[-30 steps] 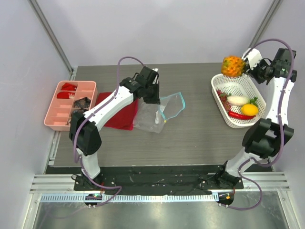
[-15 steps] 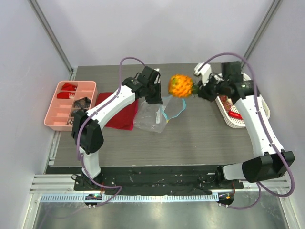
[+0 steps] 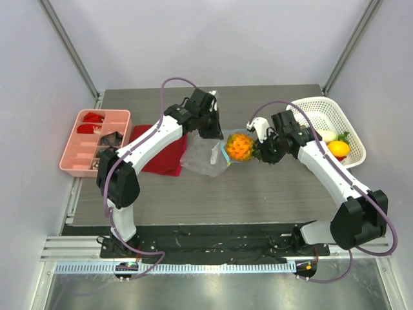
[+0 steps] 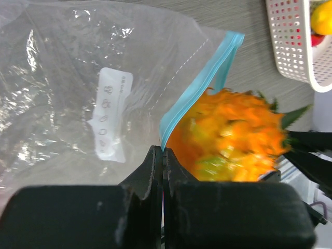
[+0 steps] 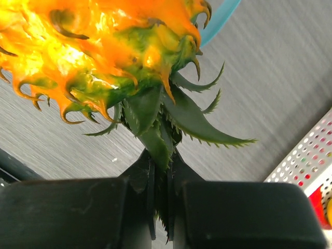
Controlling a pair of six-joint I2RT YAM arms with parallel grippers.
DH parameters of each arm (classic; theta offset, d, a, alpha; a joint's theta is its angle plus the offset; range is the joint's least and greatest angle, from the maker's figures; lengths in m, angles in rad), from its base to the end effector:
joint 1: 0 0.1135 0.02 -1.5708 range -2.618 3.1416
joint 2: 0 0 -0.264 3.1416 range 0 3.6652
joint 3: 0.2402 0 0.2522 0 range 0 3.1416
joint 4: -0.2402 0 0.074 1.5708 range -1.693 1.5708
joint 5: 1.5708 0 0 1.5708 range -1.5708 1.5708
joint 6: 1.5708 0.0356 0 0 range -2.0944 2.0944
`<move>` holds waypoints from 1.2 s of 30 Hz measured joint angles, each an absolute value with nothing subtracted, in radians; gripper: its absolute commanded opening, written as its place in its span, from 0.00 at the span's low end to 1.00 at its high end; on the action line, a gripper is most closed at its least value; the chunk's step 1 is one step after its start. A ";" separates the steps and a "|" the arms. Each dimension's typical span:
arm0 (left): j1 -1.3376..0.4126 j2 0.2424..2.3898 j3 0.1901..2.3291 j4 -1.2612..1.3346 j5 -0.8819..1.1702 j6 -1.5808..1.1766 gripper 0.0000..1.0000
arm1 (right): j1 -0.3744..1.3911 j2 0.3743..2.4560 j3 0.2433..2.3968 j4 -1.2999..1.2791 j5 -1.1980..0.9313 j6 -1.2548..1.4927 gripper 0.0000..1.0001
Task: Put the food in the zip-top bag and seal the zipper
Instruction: Place the fake fruit in the zipper food storage bag.
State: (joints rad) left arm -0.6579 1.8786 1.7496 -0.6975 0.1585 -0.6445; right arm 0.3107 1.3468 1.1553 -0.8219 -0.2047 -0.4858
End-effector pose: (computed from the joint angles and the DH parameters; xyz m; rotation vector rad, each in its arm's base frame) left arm 0.3325 -0.2641 0.3128 0.0956 2.5362 -0.7604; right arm 0.2557 0.0897 0.2908 -1.0633 2.3330 0.1981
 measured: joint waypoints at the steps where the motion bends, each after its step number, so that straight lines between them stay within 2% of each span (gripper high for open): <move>1: -0.658 1.878 1.750 -0.689 0.167 -0.646 0.00 | 0.311 1.347 1.142 -0.822 -0.193 -0.487 0.01; 10: -0.673 1.876 1.750 -0.664 0.237 -0.644 0.00 | 0.377 1.407 1.131 -0.836 -0.086 -0.525 0.01; 18: -0.710 1.863 1.732 -0.623 0.277 -0.640 0.00 | 0.457 1.507 1.256 -0.912 -0.054 -0.456 0.01; 25: -0.707 1.781 1.646 -0.537 0.321 -0.653 0.00 | 0.413 1.563 1.408 -0.976 -0.194 -0.274 0.01; 31: -0.698 1.760 1.629 -0.514 0.357 -0.677 0.00 | 0.385 1.575 1.433 -0.992 -0.333 -0.150 0.01; 36: -0.677 1.757 1.608 -0.457 0.389 -0.723 0.00 | 0.273 1.599 1.433 -1.026 -0.493 -0.051 0.01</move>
